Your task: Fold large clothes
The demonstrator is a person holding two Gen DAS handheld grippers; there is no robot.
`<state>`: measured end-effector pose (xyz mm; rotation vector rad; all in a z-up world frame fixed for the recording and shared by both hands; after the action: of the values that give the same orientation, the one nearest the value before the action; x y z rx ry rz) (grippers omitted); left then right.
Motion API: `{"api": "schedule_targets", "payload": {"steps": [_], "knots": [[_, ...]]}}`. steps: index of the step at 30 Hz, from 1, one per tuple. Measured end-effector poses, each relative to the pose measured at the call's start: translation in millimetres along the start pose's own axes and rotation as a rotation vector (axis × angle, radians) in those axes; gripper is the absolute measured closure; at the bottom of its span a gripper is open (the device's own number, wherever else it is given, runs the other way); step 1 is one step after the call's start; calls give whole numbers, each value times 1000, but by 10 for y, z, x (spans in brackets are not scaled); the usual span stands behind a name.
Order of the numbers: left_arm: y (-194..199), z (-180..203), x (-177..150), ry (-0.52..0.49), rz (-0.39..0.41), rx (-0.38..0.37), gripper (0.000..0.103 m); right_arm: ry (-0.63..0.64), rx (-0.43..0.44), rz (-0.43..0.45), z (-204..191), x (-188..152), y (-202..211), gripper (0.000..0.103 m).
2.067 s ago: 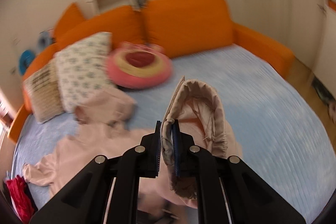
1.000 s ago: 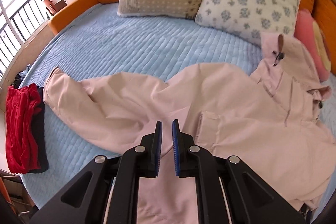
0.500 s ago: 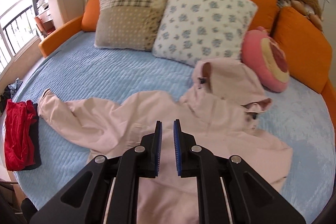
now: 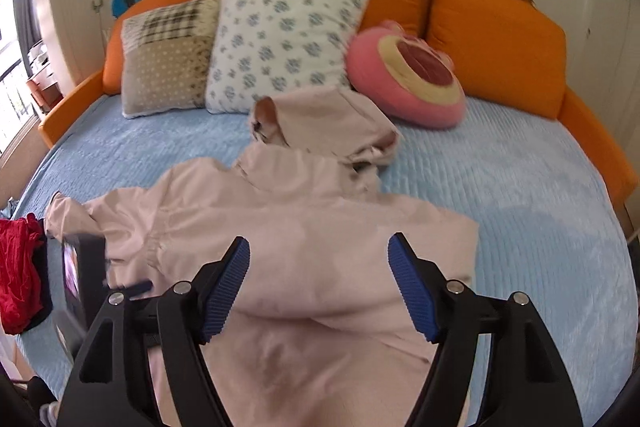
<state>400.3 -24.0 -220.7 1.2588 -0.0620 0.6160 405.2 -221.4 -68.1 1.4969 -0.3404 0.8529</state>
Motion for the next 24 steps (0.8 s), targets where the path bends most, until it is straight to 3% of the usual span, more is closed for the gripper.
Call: {"api": "schedule_targets", "payload": {"steps": [4, 9, 10, 11, 14, 15, 17, 19, 24], "knots": [[-290, -104, 79, 47, -48, 10, 4, -54, 3, -40, 255, -342, -119, 32], [-424, -143, 222, 82, -2, -3, 5, -107, -31, -111, 573, -839, -323, 32], [-433, -150, 259, 88, 9, -1, 12, -111, -49, -127, 634, -937, -365, 32], [-433, -167, 299, 98, 23, 11, 28, -115, -63, -135, 677, -1010, -389, 33], [-398, -238, 422, 159, 42, 5, 57, -145, -89, -161, 863, -1258, -509, 33], [-386, -263, 465, 170, 40, -2, 63, -160, -94, -166, 926, -1341, -557, 34], [-344, -306, 525, 166, 45, 1, 78, -189, -104, -173, 1022, -1469, -631, 61], [-280, -311, 594, 143, 50, -9, 84, -228, -88, -158, 1078, -1550, -655, 69], [63, -341, 723, 101, 105, -26, 87, -219, -86, -89, 958, -1450, -571, 70]]}}
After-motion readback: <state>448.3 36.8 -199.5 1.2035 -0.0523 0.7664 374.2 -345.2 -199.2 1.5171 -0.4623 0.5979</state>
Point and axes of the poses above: each gripper's, at about its wrist camera, not at the fingertips, and y roughly against the way its jaws point, z to its right, x to its top, the point moved 10 cm from there along -y, roughly the way its jaws point, and after that the axes turned 12 degrees about y, right-handed, at the moved point
